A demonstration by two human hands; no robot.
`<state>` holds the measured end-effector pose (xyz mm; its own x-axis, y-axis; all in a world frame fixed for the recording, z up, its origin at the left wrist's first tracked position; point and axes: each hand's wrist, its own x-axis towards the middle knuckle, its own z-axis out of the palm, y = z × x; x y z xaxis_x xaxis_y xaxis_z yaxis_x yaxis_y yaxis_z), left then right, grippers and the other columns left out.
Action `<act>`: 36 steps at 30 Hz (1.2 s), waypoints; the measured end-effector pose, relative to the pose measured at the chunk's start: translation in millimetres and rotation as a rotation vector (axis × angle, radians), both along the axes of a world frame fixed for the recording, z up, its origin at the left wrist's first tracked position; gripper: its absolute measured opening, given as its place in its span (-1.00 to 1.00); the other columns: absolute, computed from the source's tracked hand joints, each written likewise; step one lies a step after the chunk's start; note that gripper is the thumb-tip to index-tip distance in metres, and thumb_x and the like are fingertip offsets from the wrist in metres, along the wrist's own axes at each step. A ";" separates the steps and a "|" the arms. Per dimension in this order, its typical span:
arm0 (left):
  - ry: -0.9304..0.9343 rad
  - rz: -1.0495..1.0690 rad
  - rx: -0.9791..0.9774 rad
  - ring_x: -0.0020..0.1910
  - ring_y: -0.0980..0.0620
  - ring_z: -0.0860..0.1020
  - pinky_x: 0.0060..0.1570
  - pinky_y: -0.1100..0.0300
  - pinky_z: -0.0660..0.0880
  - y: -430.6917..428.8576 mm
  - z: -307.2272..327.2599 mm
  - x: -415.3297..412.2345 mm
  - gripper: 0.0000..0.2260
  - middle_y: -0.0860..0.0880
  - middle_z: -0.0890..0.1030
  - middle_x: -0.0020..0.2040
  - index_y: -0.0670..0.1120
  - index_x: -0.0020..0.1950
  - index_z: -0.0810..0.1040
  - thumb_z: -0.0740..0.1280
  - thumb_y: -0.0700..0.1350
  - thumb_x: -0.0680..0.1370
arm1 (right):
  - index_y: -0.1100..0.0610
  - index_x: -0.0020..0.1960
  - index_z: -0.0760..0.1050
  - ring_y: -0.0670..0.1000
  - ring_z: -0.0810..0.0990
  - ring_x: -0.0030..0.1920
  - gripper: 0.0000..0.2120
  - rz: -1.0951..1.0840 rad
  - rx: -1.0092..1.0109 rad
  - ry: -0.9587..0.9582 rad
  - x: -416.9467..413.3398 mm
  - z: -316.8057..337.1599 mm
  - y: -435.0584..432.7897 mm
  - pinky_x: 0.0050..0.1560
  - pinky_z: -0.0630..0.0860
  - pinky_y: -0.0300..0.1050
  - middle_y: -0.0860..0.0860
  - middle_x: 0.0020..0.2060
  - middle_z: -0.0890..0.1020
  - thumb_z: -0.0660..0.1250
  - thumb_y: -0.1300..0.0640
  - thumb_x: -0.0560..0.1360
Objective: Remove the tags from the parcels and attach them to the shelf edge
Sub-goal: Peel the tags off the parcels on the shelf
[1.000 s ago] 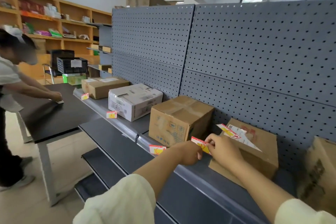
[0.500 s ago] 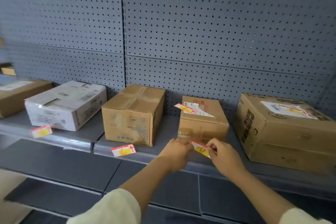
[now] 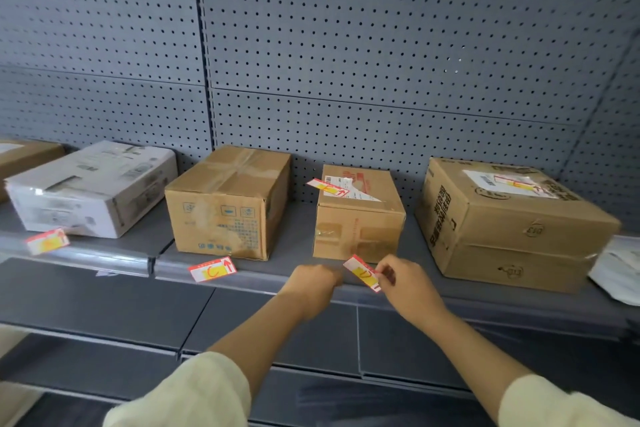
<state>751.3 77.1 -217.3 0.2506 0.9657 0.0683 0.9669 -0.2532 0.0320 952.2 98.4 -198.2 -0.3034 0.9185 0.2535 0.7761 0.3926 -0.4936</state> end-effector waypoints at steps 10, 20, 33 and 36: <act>-0.024 0.049 -0.037 0.16 -0.11 0.57 0.10 0.05 0.50 -1.5 -0.4 0.2 -0.68 -0.06 0.58 0.25 -0.01 0.27 0.54 0.25 -0.24 0.56 | 0.07 -0.14 0.51 -0.01 0.54 -0.21 -0.96 -0.045 0.105 -0.022 -7.6 -7.1 -1.4 -0.25 0.55 0.01 -0.03 -0.16 0.57 0.34 0.14 0.49; -0.104 0.052 -0.101 0.20 -0.10 0.54 0.19 0.07 0.48 -6.6 3.9 -1.0 -0.64 -0.05 0.55 0.27 0.01 0.30 0.55 0.24 -0.26 0.55 | 0.05 -0.08 0.56 -0.01 0.55 -0.12 -0.94 -0.006 0.139 -0.186 -14.7 -14.0 -6.4 -0.20 0.52 -0.07 -0.04 -0.11 0.60 0.30 0.15 0.50; -0.067 0.020 -0.060 0.19 -0.06 0.55 0.16 0.09 0.47 -11.6 19.0 -7.0 -0.66 -0.01 0.57 0.26 0.03 0.27 0.56 0.23 -0.26 0.56 | 0.03 -0.01 0.58 -0.02 0.56 -0.04 -0.86 0.037 0.190 -0.356 -4.6 -11.2 -8.9 -0.11 0.54 -0.12 -0.04 -0.04 0.62 0.26 0.16 0.53; -0.096 0.008 -0.020 0.15 -0.03 0.56 0.12 0.12 0.49 -5.0 32.4 -5.3 -0.68 0.01 0.59 0.23 0.03 0.22 0.58 0.23 -0.25 0.54 | 0.03 -0.01 0.57 -0.03 0.56 -0.04 -0.87 0.019 0.195 -0.364 12.6 -4.1 -10.8 -0.14 0.50 -0.16 -0.06 -0.04 0.61 0.26 0.15 0.53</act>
<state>746.1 72.0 -184.9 0.2365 0.9690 0.0720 0.9611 -0.2442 0.1295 964.8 87.6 -202.3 -0.4216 0.8573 0.2956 0.8781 0.4673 -0.1030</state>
